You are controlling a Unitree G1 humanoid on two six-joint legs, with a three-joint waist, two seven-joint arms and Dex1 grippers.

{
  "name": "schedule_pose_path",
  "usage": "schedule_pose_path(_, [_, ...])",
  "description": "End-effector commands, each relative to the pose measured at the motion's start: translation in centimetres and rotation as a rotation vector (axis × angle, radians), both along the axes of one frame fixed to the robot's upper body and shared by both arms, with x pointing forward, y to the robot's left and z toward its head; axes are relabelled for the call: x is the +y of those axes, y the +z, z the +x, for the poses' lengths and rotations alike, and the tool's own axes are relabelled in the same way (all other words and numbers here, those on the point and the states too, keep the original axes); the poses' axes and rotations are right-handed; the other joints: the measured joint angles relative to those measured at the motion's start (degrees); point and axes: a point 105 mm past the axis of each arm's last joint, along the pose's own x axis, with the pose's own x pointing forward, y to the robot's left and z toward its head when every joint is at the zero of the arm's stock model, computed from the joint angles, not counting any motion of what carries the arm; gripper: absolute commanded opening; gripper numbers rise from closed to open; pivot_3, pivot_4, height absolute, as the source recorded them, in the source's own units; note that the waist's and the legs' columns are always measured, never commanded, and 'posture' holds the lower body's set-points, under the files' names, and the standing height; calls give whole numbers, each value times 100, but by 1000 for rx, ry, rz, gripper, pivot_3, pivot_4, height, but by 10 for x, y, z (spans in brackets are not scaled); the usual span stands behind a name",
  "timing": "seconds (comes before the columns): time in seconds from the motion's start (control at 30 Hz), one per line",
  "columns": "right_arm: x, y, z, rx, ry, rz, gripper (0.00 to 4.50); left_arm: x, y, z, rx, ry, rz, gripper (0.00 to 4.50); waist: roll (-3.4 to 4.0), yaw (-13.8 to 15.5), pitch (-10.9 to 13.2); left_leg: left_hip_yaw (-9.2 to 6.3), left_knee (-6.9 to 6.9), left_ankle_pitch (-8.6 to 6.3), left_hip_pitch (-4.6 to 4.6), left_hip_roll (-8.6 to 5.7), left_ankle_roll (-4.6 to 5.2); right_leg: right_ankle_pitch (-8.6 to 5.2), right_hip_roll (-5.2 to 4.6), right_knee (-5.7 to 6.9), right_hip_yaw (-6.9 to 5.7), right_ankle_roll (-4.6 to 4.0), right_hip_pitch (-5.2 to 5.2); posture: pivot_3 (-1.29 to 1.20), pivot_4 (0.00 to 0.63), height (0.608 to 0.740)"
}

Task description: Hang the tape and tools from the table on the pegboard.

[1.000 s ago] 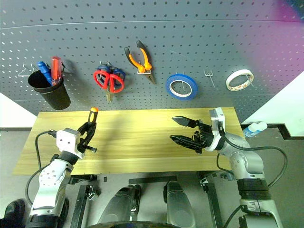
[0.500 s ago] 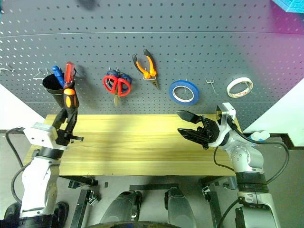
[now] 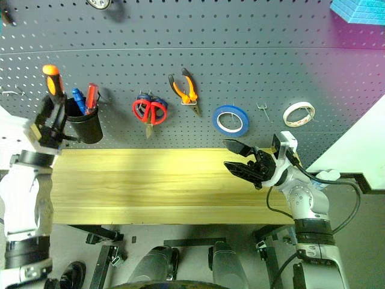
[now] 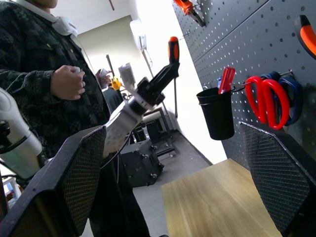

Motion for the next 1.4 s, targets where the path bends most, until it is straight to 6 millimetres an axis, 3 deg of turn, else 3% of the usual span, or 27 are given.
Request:
schedule_pose_path(0.03, [1,6,-2,-37,-2,4,4500,10,21,7,-60,30,25,645,-1,-5,-7,0,0,0,0,0,0,0,0,0,0,0,0,-33,74,740])
schedule_pose_path(0.3, [-1,5,-4,-26,-12,-7,4500,16,50,30,-119,9,13,645,-4,-18,-17,1,1,0,-3,0,0,2,-2,2,1,2,-4,-47,80,740])
schedule_pose_path(0.57, [-1,3,-7,-15,-18,-15,4500,18,55,44,-133,4,10,645,-4,-27,-18,1,2,0,-3,0,0,2,-2,7,2,2,-7,-55,93,740])
schedule_pose_path(0.9, [-2,2,-12,1,-25,-40,4500,24,23,65,-52,17,4,645,-4,-40,-18,0,3,0,-4,0,0,2,-3,8,3,3,-9,-71,119,740])
schedule_pose_path(1.4, [-5,2,-11,14,-30,-58,4500,38,-44,49,70,68,-140,645,-4,-43,-17,0,2,-1,-4,0,1,2,-7,9,13,3,-10,-59,125,740])
